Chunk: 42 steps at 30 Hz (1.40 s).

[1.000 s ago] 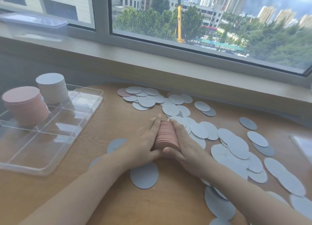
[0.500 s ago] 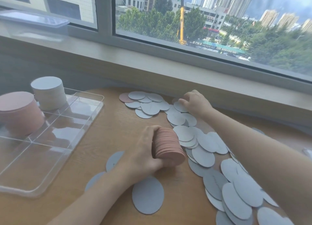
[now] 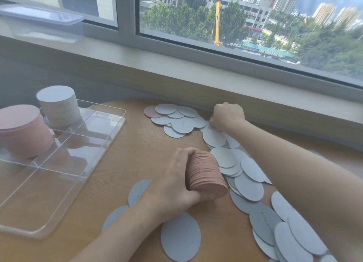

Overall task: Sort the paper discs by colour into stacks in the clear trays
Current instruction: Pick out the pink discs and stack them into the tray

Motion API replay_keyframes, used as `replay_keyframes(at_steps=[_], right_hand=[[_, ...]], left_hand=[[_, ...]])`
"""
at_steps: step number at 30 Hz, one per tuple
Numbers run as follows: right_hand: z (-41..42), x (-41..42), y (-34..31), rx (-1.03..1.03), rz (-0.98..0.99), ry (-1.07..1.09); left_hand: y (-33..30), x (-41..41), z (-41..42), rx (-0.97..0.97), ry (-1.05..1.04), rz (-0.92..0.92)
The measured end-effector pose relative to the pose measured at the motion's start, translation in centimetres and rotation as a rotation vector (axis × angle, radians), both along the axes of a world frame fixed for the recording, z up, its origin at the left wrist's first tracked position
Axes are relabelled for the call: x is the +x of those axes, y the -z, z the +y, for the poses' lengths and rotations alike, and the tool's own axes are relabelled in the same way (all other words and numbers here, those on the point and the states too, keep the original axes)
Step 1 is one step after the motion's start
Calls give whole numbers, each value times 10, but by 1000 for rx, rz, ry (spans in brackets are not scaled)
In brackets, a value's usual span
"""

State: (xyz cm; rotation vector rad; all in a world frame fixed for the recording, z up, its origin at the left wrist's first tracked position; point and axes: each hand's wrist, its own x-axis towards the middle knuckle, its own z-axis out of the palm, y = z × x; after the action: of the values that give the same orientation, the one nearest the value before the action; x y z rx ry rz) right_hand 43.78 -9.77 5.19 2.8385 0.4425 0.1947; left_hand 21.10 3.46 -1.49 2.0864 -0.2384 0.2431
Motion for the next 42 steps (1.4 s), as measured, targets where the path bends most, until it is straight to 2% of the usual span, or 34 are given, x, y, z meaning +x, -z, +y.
replay_keyframes(at_steps=[4,6,8,9,12,17,21,26,34,39,42], right_hand=[[-14,-4,3,30,-202,-122],[-26,-12,2,186,-300,-178],[-38,-34,-1,402,-312,-222],[-43,-50,-2,550,-269,-242],[-53,-106,-3,1040,23,-215],[-54,-160,13,1375,328,-266],[-53,-173,27,1358,410,-315],[-55,-180,40,1104,436,-350],[-54,-189,39,932,426,-508],[-53,-190,39,938,386,-444],[-53,-189,39,959,391,-438]], left_hand=[[1,1,1,6,0,12],[2,2,1,5,-1,17],[3,3,1,4,-3,19],[3,3,1,4,-6,22],[3,4,1,10,-10,28],[1,1,1,-52,-23,89],[0,0,0,-8,-21,95],[-4,-5,-2,89,-35,80],[-10,-4,3,349,-29,65],[-24,-7,0,574,-16,65],[-23,-3,13,530,45,122]])
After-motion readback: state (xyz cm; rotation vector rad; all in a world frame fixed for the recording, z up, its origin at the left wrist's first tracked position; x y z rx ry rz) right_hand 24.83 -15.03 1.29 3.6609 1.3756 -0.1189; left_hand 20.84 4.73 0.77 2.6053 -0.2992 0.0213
